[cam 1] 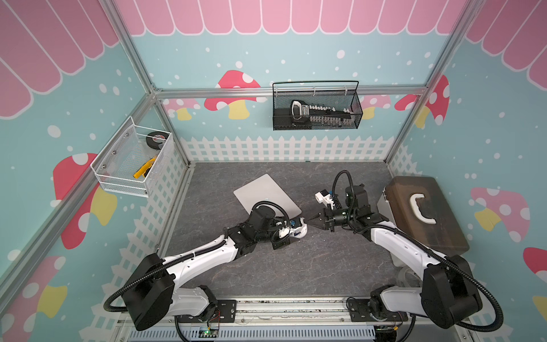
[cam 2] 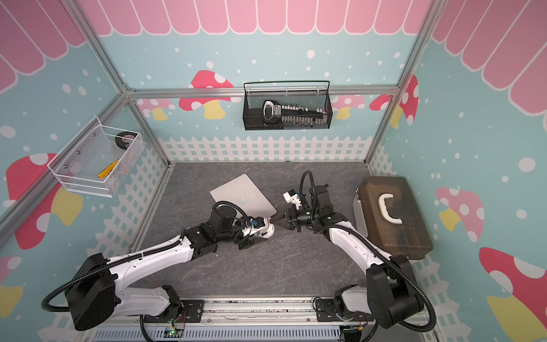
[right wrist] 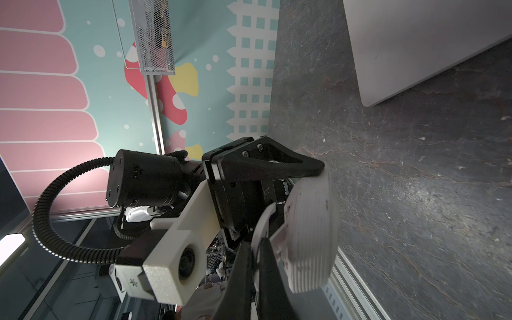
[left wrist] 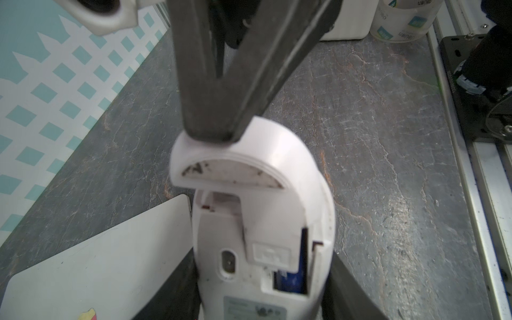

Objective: Insert the wireless mouse receiver into the laptop
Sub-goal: Close the lid on the mouse.

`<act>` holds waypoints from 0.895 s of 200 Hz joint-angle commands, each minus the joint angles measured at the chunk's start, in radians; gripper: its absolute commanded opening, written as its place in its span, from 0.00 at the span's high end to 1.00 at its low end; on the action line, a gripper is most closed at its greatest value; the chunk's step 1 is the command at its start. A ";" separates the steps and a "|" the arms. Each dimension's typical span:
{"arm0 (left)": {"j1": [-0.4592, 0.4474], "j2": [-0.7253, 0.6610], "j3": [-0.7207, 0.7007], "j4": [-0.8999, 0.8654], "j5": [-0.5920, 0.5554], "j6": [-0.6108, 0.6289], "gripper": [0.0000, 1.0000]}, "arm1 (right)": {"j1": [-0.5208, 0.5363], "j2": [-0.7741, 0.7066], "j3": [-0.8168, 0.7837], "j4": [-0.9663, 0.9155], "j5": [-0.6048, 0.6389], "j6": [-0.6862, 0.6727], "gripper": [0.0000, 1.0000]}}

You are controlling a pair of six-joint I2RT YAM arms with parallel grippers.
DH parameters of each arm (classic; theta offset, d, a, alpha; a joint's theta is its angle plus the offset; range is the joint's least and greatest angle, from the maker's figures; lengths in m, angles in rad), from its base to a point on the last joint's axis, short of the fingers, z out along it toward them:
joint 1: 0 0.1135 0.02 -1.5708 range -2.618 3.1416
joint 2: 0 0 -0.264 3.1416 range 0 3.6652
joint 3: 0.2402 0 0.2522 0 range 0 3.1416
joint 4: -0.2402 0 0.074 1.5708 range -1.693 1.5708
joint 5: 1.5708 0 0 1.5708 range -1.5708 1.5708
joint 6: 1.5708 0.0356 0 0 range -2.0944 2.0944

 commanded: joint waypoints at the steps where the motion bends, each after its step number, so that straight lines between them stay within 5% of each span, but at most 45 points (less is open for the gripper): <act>1: 0.005 -0.031 0.020 0.028 0.006 0.006 0.56 | -0.010 -0.003 -0.009 0.020 -0.021 0.001 0.93; 179: 0.019 -0.017 0.088 -0.065 0.072 0.039 0.57 | -0.031 -0.027 -0.008 -0.070 -0.071 -0.075 0.93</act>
